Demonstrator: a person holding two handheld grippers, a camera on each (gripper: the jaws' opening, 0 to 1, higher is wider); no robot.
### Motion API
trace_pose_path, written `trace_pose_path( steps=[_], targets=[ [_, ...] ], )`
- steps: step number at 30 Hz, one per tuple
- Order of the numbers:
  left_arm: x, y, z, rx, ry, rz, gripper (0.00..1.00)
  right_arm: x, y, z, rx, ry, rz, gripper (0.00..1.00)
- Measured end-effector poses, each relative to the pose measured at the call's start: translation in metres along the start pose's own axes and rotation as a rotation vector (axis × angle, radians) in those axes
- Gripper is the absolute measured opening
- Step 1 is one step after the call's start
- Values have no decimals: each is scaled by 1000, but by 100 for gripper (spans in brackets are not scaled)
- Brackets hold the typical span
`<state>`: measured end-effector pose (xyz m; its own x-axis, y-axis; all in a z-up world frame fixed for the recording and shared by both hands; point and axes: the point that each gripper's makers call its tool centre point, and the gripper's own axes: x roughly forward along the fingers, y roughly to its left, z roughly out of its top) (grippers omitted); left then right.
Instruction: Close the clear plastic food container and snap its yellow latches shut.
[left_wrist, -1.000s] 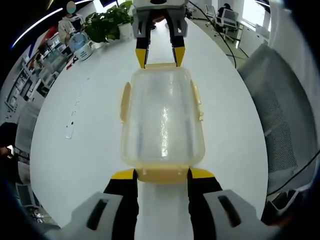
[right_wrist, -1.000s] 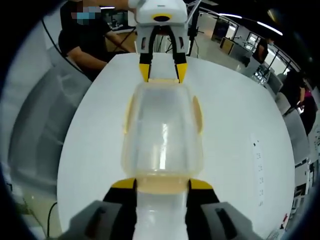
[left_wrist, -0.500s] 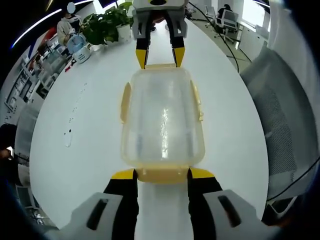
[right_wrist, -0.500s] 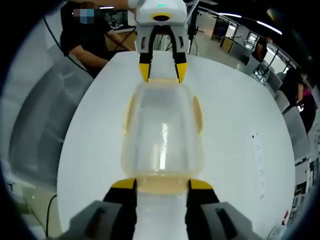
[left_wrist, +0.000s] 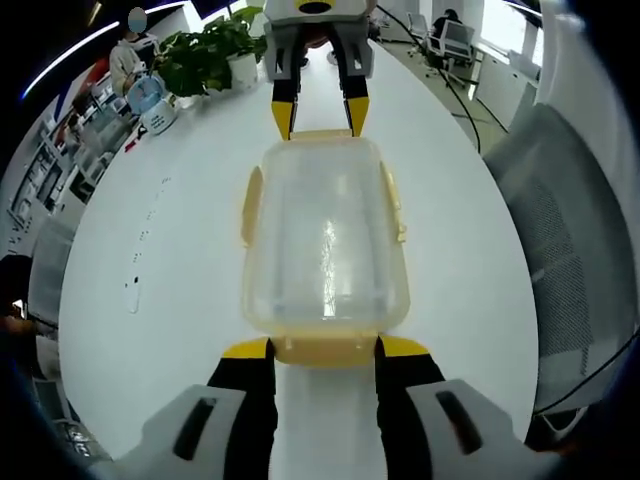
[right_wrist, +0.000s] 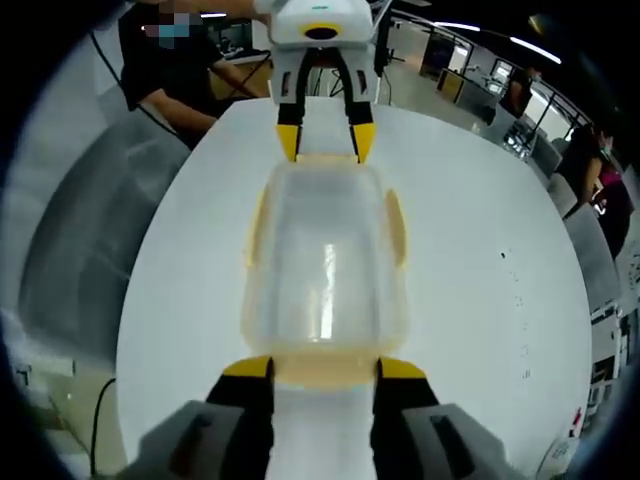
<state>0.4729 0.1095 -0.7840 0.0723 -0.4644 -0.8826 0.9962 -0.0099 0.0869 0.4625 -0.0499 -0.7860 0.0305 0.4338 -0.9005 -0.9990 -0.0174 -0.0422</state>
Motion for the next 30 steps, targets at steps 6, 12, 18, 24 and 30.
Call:
trace_pose_path(
  steps=[6, 12, 18, 24, 30],
  targets=[
    [5, 1, 9, -6, -9, -2, 36, -3, -2, -11, 10, 2, -2, 35],
    [11, 2, 15, -11, -9, -2, 36, -4, -4, -20, 8, 13, 8, 35],
    [17, 1, 17, -14, -4, -7, 36, -1, -4, -26, 8, 21, 20, 35],
    [19, 3, 17, -23, -6, -8, 36, 3, -6, -29, 16, 23, 20, 35],
    [22, 3, 14, -31, -2, -14, 36, 3, -8, -28, 13, 23, 30, 35]
  ],
)
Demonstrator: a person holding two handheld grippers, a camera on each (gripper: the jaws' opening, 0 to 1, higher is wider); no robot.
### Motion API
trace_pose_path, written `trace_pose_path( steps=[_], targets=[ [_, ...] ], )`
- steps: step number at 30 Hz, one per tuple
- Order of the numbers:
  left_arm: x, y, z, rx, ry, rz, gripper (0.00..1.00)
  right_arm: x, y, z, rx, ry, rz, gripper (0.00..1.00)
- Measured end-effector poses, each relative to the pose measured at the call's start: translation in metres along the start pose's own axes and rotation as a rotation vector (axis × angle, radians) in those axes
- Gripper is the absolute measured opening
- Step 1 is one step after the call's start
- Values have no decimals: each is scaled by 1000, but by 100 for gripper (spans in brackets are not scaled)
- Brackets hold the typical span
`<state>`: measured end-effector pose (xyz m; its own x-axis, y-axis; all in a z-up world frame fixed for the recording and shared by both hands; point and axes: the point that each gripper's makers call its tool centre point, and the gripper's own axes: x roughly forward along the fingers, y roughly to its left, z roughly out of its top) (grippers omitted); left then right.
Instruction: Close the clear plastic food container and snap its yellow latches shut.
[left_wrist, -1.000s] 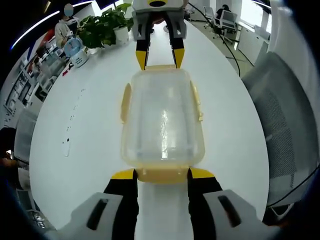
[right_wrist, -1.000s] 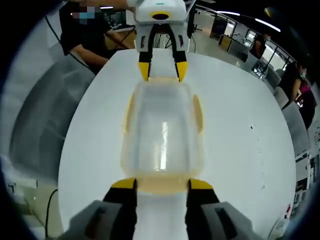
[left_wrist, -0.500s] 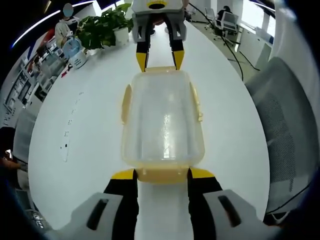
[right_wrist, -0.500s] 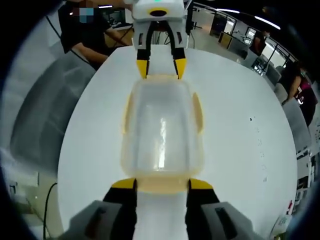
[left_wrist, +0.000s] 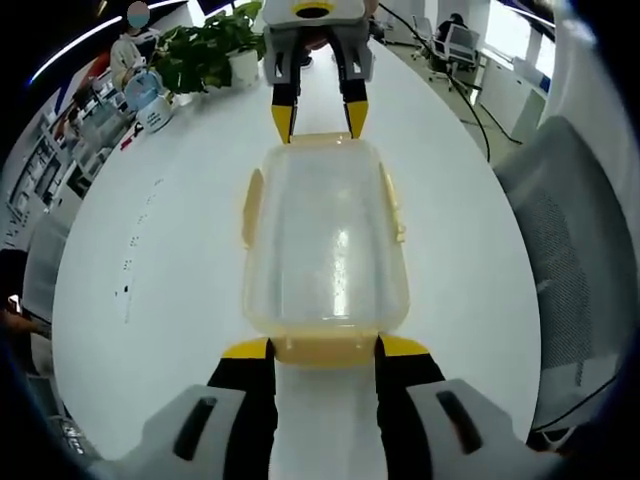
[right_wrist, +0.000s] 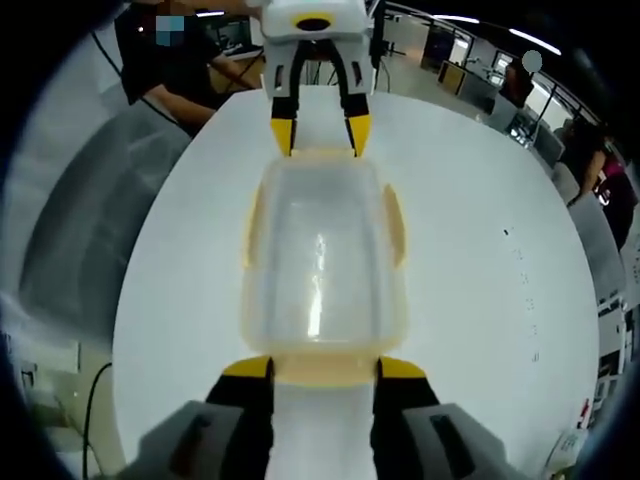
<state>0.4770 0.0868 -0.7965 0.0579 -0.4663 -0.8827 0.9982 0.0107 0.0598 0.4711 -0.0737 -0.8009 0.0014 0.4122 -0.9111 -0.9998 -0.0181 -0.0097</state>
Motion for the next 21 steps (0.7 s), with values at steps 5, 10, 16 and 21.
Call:
trace_pose_path(
  steps=[5, 10, 16, 21],
  targets=[
    [0, 0, -1, -10, -2, -6, 36, 1, -1, 1, -2, -4, 5, 35],
    [0, -2, -2, -24, -9, -10, 36, 1, -1, 1, -14, -1, 19, 35],
    [-1, -3, -5, -20, -11, -9, 36, 3, -2, 4, -31, -1, 22, 36],
    [0, -3, -5, -23, -10, -10, 36, 4, -3, 3, -40, 2, 28, 36]
  ],
)
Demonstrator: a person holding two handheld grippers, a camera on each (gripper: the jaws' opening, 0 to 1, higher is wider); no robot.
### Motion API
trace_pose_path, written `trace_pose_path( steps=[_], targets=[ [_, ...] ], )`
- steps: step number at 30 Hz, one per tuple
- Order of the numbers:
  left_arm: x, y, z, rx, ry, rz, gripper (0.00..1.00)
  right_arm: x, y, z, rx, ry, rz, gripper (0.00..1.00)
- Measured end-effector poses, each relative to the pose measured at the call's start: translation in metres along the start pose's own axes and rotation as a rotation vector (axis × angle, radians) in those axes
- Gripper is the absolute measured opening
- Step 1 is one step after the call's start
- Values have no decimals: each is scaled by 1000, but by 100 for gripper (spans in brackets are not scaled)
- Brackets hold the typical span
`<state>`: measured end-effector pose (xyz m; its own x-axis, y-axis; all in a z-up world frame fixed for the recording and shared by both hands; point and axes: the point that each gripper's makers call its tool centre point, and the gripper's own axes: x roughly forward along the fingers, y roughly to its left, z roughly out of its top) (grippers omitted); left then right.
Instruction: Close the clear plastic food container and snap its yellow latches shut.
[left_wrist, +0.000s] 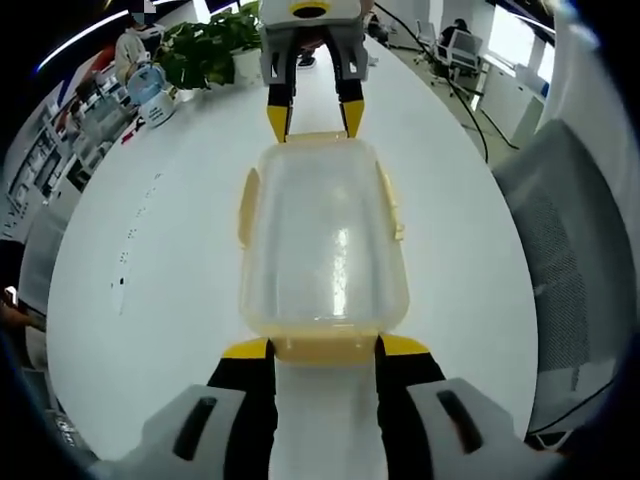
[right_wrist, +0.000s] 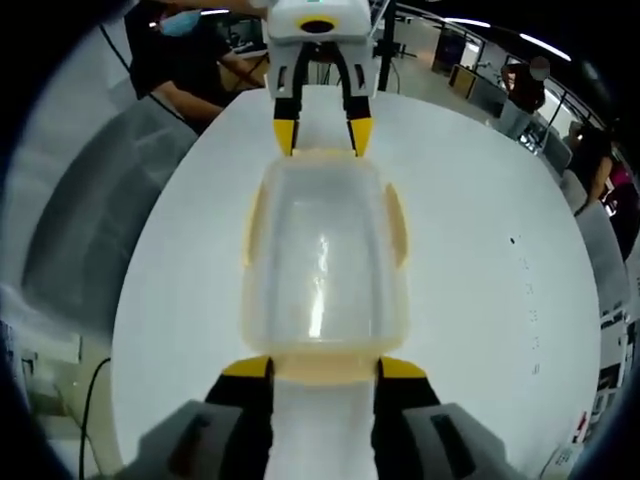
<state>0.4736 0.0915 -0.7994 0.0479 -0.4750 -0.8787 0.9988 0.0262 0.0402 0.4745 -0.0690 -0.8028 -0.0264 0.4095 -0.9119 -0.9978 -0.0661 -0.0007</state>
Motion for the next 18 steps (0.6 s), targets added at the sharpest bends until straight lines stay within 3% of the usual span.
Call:
trace_pose_path(
  steps=[11, 12, 14, 15, 18],
  targets=[
    [1, -1, -2, 10, -10, -2, 37, 2, 2, -2, 20, 0, -3, 38],
    [1, 2, -2, 53, -21, 18, 37, 3, 5, -3, 43, 2, 8, 40],
    [2, 0, -7, 41, -22, 16, 39, 3, 4, -3, 32, 6, -18, 56],
    [3, -3, -12, 8, -1, 5, 41, 2, 6, -4, 23, 12, -20, 57],
    [0, -2, -13, 10, -11, 4, 37, 0, 7, -4, 44, -1, -10, 53]
  ],
)
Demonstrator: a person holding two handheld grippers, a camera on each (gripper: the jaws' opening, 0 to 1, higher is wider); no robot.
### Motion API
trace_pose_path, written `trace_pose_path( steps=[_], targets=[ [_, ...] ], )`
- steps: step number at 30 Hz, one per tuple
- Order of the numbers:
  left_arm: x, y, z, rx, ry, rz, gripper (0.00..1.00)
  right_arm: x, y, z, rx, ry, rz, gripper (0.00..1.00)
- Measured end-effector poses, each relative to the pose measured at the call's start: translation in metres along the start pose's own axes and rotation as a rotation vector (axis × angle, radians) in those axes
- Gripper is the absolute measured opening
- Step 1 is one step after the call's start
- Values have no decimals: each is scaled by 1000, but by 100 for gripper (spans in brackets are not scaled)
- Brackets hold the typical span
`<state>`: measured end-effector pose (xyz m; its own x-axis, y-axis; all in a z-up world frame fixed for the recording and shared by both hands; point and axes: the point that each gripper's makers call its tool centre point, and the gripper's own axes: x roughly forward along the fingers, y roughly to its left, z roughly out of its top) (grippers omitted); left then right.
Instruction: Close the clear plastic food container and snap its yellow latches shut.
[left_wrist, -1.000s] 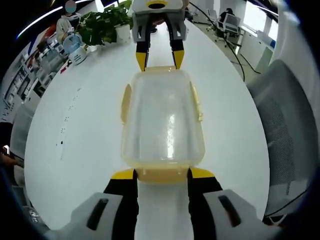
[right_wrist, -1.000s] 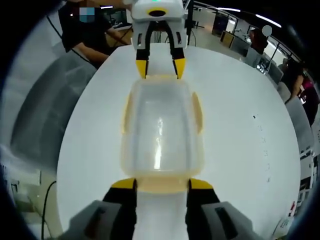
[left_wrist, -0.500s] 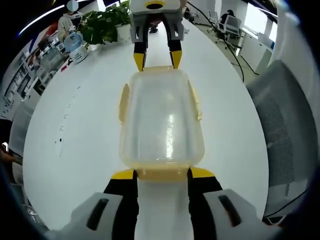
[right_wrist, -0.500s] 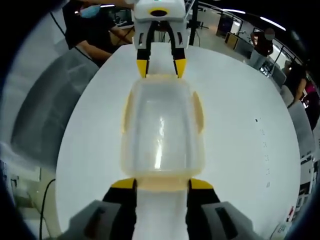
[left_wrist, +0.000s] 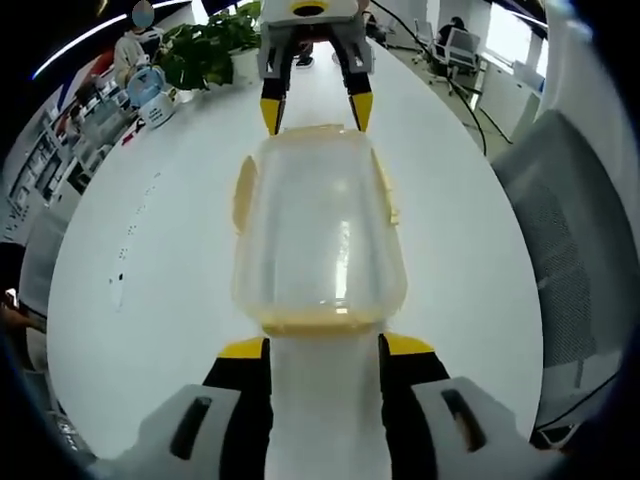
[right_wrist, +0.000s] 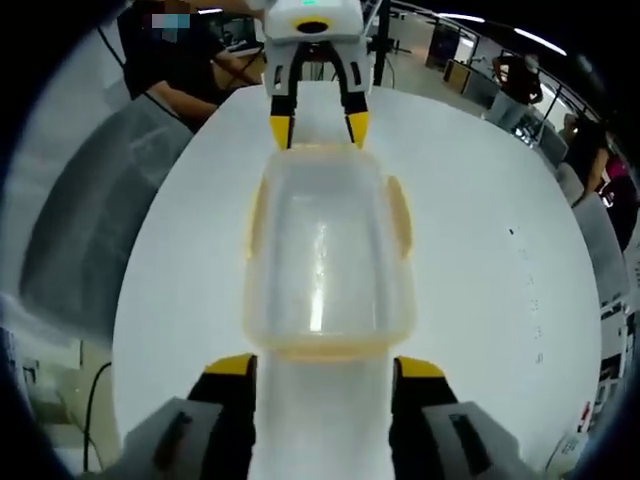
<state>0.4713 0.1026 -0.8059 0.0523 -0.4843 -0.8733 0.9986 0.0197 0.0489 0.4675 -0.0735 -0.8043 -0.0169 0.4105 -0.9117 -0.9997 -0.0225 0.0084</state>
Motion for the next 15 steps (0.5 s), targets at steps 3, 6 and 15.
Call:
trace_pose_path(
  steps=[3, 6, 15],
  targets=[
    [-4, 1, -1, -10, 2, 3, 37, -2, 2, -2, 13, -3, 4, 51],
    [-9, 1, 2, -11, -4, 5, 35, -6, 0, -1, 54, -26, 0, 52],
    [-26, 10, 25, -212, -111, 29, 34, -24, -4, 12, 243, -108, -25, 47]
  ],
)
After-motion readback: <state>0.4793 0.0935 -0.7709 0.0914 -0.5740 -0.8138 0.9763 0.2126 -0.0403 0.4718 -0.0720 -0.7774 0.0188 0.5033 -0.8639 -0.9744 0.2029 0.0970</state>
